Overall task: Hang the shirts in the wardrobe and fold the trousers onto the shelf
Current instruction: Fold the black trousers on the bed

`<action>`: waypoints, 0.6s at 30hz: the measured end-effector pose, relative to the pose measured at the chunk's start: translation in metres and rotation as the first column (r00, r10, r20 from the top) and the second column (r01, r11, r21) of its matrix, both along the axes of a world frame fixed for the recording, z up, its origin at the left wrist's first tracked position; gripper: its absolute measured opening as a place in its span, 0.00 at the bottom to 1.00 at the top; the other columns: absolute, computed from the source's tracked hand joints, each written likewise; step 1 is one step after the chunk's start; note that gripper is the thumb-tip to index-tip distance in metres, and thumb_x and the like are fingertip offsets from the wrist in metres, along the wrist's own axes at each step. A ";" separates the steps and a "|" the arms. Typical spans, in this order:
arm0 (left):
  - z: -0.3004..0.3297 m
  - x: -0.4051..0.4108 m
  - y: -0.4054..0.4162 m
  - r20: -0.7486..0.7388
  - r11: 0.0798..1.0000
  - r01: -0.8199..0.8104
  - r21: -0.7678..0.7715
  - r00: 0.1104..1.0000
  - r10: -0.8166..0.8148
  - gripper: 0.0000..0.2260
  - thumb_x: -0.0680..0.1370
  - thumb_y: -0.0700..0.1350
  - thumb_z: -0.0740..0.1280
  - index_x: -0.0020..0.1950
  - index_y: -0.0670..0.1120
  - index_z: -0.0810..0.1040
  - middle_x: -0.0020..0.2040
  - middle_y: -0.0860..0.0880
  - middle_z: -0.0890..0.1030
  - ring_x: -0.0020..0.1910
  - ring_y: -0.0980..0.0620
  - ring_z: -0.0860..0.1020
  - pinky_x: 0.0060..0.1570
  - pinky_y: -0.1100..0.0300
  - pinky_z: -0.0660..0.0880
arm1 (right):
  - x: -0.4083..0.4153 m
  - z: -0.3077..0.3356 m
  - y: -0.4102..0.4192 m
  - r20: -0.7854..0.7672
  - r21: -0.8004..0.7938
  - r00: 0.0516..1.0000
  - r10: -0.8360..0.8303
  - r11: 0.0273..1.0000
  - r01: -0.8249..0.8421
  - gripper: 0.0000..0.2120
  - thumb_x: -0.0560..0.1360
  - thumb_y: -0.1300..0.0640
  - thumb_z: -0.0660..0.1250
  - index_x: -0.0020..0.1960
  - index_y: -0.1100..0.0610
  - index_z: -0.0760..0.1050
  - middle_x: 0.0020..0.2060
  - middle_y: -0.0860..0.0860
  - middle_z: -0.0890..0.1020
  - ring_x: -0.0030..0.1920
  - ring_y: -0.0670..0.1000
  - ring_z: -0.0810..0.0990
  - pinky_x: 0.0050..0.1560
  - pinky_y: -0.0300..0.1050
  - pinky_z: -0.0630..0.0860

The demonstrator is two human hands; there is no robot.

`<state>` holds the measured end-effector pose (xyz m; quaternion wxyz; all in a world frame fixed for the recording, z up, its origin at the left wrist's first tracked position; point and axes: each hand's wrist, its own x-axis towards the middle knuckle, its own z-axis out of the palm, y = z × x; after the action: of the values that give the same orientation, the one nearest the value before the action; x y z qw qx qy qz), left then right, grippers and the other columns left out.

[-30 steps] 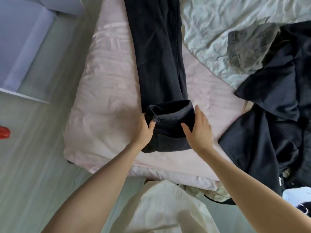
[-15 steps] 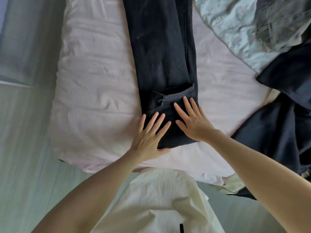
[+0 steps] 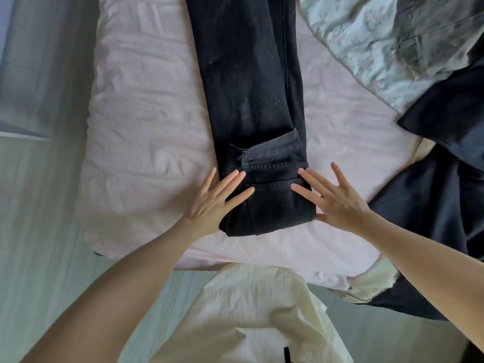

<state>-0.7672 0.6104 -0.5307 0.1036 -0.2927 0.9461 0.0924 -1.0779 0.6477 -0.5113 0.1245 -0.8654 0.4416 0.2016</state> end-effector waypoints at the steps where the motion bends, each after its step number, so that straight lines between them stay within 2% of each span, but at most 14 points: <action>1: 0.001 0.002 -0.002 -0.049 0.999 0.013 0.040 0.999 -0.011 0.45 0.58 0.41 0.77 0.74 0.47 0.63 0.73 0.39 0.64 0.72 0.41 0.62 0.68 0.36 0.53 | 0.000 0.000 0.001 0.058 0.007 0.998 -0.020 1.000 0.020 0.49 0.60 0.42 0.77 0.73 0.53 0.57 0.71 0.61 0.64 0.68 0.59 0.69 0.63 0.68 0.65; 3: 0.008 0.007 -0.009 -0.211 0.990 0.011 0.141 0.977 0.019 0.39 0.61 0.43 0.78 0.70 0.43 0.69 0.70 0.39 0.69 0.70 0.40 0.66 0.69 0.39 0.56 | -0.004 0.004 0.003 0.198 0.029 0.977 -0.080 0.997 0.076 0.44 0.62 0.46 0.77 0.71 0.55 0.61 0.71 0.61 0.65 0.68 0.61 0.68 0.63 0.66 0.66; 4: 0.014 0.008 -0.013 -0.300 0.977 -0.028 0.214 0.950 0.092 0.33 0.63 0.43 0.77 0.67 0.41 0.73 0.66 0.40 0.73 0.68 0.40 0.70 0.68 0.40 0.57 | -0.005 0.007 0.004 0.262 0.053 0.956 -0.130 0.991 0.120 0.41 0.63 0.49 0.77 0.71 0.57 0.63 0.71 0.60 0.64 0.69 0.62 0.66 0.64 0.66 0.66; 6: 0.030 0.002 -0.020 -0.376 0.889 -0.207 0.407 0.850 0.370 0.21 0.68 0.45 0.73 0.60 0.41 0.77 0.57 0.42 0.81 0.63 0.46 0.74 0.68 0.48 0.62 | -0.007 0.016 0.005 0.355 0.141 0.902 -0.247 0.968 0.209 0.34 0.68 0.53 0.75 0.70 0.59 0.66 0.72 0.55 0.60 0.72 0.59 0.60 0.67 0.64 0.64; 7: 0.040 -0.004 -0.023 -0.342 0.792 -0.330 0.514 0.767 0.542 0.17 0.70 0.47 0.70 0.56 0.42 0.78 0.51 0.42 0.82 0.58 0.48 0.75 0.65 0.57 0.66 | -0.006 0.022 0.004 0.394 0.198 0.864 -0.314 0.947 0.254 0.32 0.70 0.54 0.72 0.71 0.59 0.65 0.73 0.52 0.57 0.73 0.56 0.56 0.70 0.61 0.61; 8: 0.046 -0.011 -0.026 -0.274 0.659 -0.453 0.601 0.658 0.702 0.13 0.72 0.49 0.67 0.52 0.42 0.77 0.45 0.42 0.82 0.50 0.48 0.76 0.58 0.61 0.71 | -0.005 0.028 0.002 0.427 0.273 0.813 -0.395 0.914 0.301 0.32 0.72 0.55 0.70 0.72 0.56 0.61 0.74 0.49 0.56 0.74 0.52 0.53 0.72 0.56 0.58; 9: 0.052 -0.018 -0.028 -0.194 0.510 -0.556 0.656 0.530 0.826 0.11 0.74 0.50 0.65 0.47 0.43 0.75 0.38 0.45 0.80 0.41 0.49 0.76 0.47 0.60 0.72 | -0.002 0.035 -0.002 0.449 0.364 0.741 -0.500 0.859 0.359 0.32 0.74 0.55 0.68 0.74 0.51 0.57 0.74 0.47 0.56 0.75 0.48 0.52 0.73 0.50 0.56; 10: 0.056 -0.025 -0.030 -0.142 0.379 -0.626 0.682 0.396 0.907 0.10 0.76 0.50 0.64 0.42 0.44 0.72 0.33 0.49 0.77 0.35 0.50 0.74 0.40 0.57 0.69 | 0.002 0.044 -0.009 0.455 0.457 0.649 -0.609 0.786 0.417 0.33 0.75 0.55 0.66 0.74 0.47 0.53 0.74 0.45 0.57 0.74 0.45 0.54 0.72 0.44 0.57; 11: 0.060 -0.029 -0.031 -0.122 0.279 -0.661 0.697 0.274 0.954 0.11 0.77 0.50 0.63 0.40 0.44 0.70 0.32 0.51 0.75 0.34 0.51 0.73 0.38 0.56 0.67 | 0.007 0.052 -0.016 0.446 0.536 0.554 -0.703 0.706 0.463 0.31 0.76 0.55 0.64 0.73 0.45 0.52 0.72 0.44 0.61 0.72 0.44 0.59 0.69 0.40 0.58; 13: 0.067 -0.036 -0.034 -0.108 0.157 -0.657 0.737 0.114 0.988 0.13 0.78 0.51 0.60 0.44 0.42 0.72 0.37 0.50 0.76 0.40 0.49 0.75 0.43 0.53 0.69 | 0.017 0.070 -0.032 0.457 0.602 0.385 -0.802 0.598 0.530 0.22 0.78 0.53 0.60 0.71 0.51 0.60 0.65 0.46 0.72 0.63 0.47 0.71 0.62 0.40 0.66; 14: 0.073 -0.038 -0.035 -0.105 0.129 -0.645 0.753 0.075 0.992 0.14 0.78 0.53 0.59 0.45 0.42 0.73 0.38 0.51 0.77 0.41 0.50 0.75 0.46 0.52 0.70 | 0.020 0.079 -0.036 0.476 0.608 0.313 -0.822 0.565 0.559 0.17 0.79 0.52 0.59 0.67 0.55 0.66 0.59 0.50 0.76 0.57 0.50 0.74 0.58 0.43 0.69; 15: 0.081 -0.038 -0.036 -0.110 0.122 -0.634 0.764 0.059 0.992 0.14 0.77 0.55 0.59 0.45 0.44 0.74 0.38 0.53 0.77 0.41 0.53 0.75 0.46 0.54 0.70 | 0.024 0.088 -0.039 0.496 0.604 0.252 -0.831 0.539 0.587 0.17 0.79 0.49 0.57 0.62 0.58 0.68 0.53 0.53 0.78 0.53 0.53 0.76 0.52 0.44 0.70; 17: 0.089 -0.036 -0.036 -0.103 0.130 -0.632 0.764 0.079 0.992 0.16 0.75 0.59 0.57 0.41 0.48 0.73 0.37 0.55 0.77 0.38 0.57 0.75 0.42 0.56 0.70 | 0.030 0.094 -0.037 0.492 0.585 0.188 -0.850 0.483 0.652 0.21 0.76 0.44 0.53 0.58 0.59 0.70 0.48 0.52 0.78 0.48 0.53 0.75 0.44 0.41 0.66; 18: 0.093 -0.034 -0.033 -0.089 0.141 -0.643 0.753 0.113 0.990 0.16 0.75 0.60 0.57 0.41 0.48 0.74 0.37 0.54 0.77 0.39 0.55 0.75 0.42 0.56 0.70 | 0.032 0.097 -0.032 0.477 0.563 0.186 -0.859 0.461 0.685 0.21 0.76 0.43 0.52 0.56 0.59 0.71 0.47 0.52 0.78 0.48 0.53 0.75 0.44 0.42 0.66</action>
<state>-0.8015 0.5774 -0.4379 -0.1904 -0.7037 0.4855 0.4825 -1.0463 0.6157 -0.4140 0.4651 -0.4996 0.7042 -0.1952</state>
